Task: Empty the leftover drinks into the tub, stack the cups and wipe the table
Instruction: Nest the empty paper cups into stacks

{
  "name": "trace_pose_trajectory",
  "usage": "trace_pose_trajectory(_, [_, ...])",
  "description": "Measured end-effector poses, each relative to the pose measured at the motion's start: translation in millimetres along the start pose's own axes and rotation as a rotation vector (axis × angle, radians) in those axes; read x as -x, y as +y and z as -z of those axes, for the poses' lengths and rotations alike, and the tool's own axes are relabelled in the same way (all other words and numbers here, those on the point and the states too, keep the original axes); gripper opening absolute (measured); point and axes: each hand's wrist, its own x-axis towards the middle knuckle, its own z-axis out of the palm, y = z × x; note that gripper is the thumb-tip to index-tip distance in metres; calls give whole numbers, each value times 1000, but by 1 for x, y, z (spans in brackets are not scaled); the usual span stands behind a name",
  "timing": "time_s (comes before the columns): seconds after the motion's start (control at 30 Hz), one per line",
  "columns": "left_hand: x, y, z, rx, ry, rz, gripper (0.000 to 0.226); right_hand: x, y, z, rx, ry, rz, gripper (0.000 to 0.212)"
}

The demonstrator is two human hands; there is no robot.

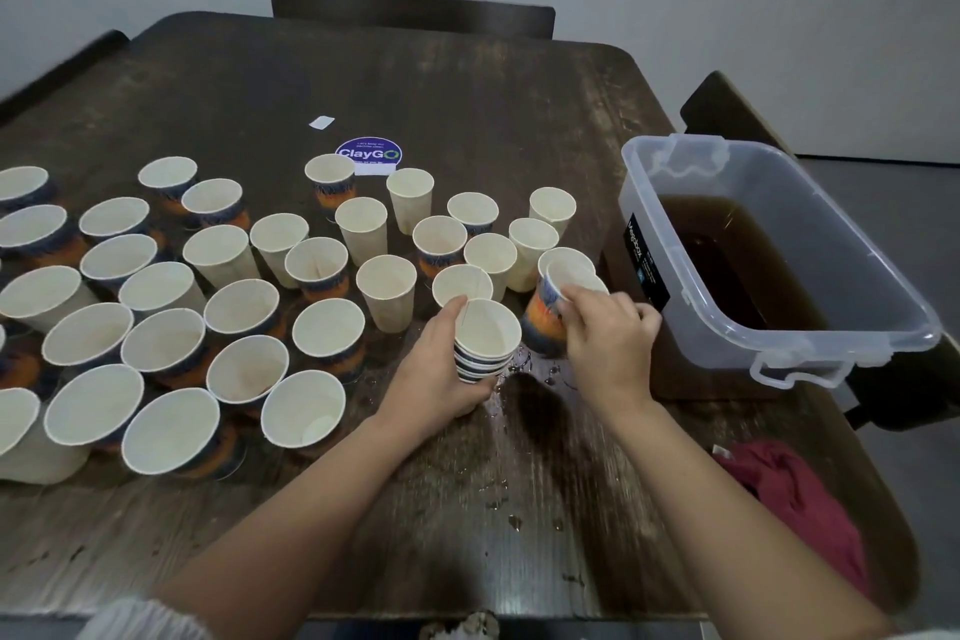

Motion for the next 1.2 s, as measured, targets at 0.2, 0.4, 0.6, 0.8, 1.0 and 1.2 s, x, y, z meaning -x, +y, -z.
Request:
trace_pose_trajectory(0.2, [-1,3,-1,-13,6,-27,97,-20,-26,7,-189,273,138,24])
trace_pose_trajectory(0.4, [0,5,0,123,28,-11,91,-4,-35,-7,-313,235,289,13])
trace_pose_trajectory(0.6, [-3,4,2,90,22,58,125,6,-34,-11,-387,130,362,16])
trace_pose_trajectory(0.8, [2,-1,-1,92,37,54,122,28,-30,-32,-341,-94,388,22])
trace_pose_trajectory(1.0, [4,-11,1,137,-28,42,109,35,-29,-42,-341,-279,327,49])
trace_pose_trajectory(1.2, [1,-6,5,165,-64,50,97,30,-28,-39,-281,-396,296,43])
